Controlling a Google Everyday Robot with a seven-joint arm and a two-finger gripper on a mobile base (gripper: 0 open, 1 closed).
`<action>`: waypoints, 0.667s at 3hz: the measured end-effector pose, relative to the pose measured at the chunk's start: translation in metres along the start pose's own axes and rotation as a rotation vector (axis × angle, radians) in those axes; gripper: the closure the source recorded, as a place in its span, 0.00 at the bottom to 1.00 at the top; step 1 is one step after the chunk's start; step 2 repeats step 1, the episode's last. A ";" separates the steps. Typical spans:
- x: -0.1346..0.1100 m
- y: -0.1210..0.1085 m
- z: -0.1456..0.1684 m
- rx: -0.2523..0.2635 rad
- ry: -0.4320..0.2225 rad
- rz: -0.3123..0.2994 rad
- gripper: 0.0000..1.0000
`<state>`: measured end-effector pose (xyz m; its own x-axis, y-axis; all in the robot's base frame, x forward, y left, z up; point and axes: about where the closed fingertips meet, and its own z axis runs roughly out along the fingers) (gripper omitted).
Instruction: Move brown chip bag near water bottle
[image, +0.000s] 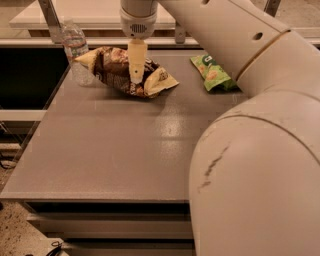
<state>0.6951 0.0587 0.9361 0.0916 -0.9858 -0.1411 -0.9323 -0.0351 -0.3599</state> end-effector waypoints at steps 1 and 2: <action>0.000 0.000 0.001 -0.015 -0.013 0.000 0.00; 0.000 0.000 0.001 -0.015 -0.013 0.000 0.00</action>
Offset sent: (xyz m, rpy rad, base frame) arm 0.0000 0.0000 0.0000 0.0000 0.0000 0.0000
